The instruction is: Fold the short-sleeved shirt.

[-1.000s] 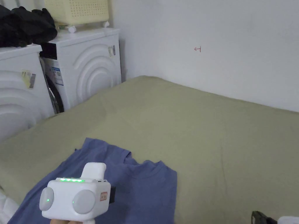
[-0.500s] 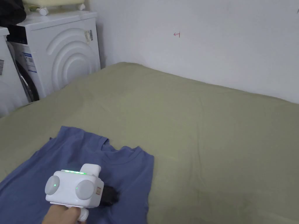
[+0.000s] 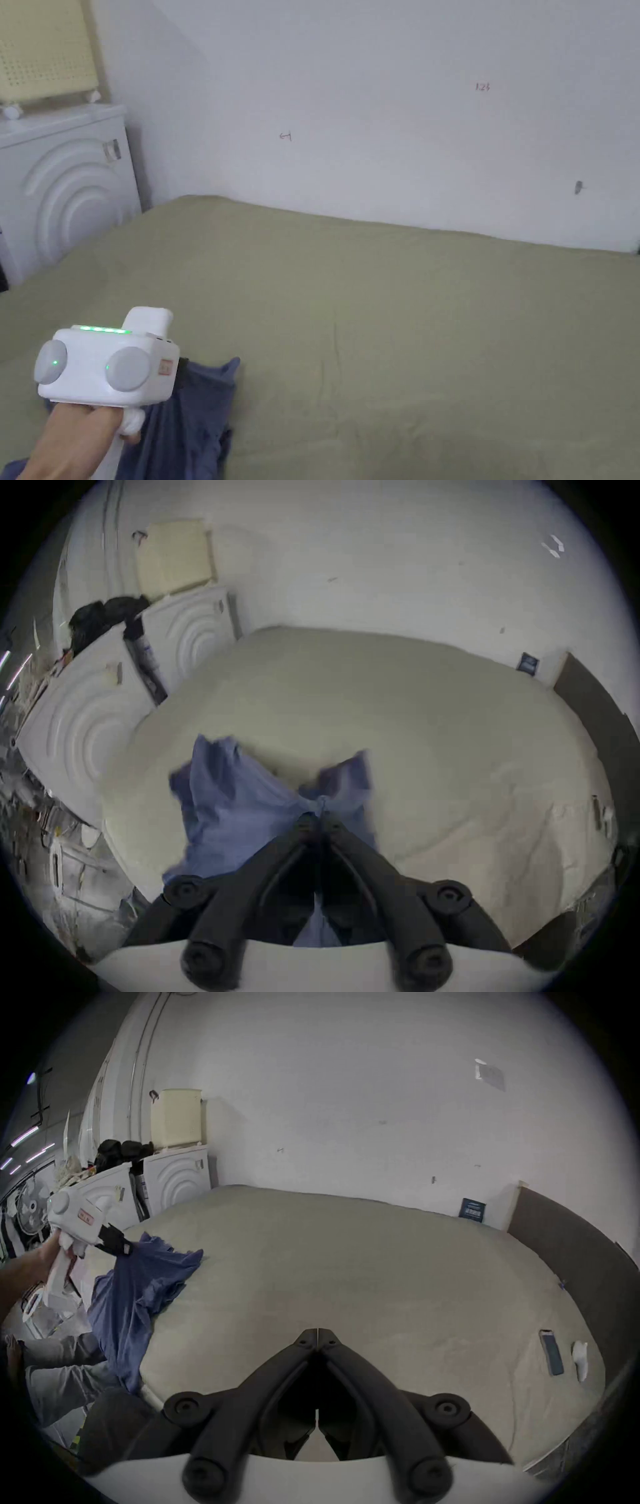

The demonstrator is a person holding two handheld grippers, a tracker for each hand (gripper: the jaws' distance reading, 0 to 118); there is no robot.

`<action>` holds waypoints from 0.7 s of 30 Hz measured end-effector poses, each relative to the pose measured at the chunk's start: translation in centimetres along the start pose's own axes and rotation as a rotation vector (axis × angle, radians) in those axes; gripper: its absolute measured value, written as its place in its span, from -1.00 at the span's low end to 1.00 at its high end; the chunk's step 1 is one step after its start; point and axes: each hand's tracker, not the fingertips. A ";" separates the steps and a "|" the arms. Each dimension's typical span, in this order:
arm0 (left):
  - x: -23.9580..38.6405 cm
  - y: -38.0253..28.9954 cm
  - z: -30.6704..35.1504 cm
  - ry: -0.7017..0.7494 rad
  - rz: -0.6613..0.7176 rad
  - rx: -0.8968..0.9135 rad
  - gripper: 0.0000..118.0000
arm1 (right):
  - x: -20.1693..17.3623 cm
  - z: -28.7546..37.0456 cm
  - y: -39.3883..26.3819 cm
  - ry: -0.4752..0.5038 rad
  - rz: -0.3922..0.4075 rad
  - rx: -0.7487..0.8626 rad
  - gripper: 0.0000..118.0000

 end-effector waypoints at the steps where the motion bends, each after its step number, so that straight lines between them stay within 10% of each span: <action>1: 1.5 0.9 0.8 -0.021 -0.014 0.021 -0.99 | 0.6 0.8 0.0 -0.017 -0.006 0.012 -1.00; 21: 40.5 7.0 5.3 -0.644 -0.342 0.090 -0.99 | 11.4 5.9 -1.7 -0.271 -0.147 0.023 -1.00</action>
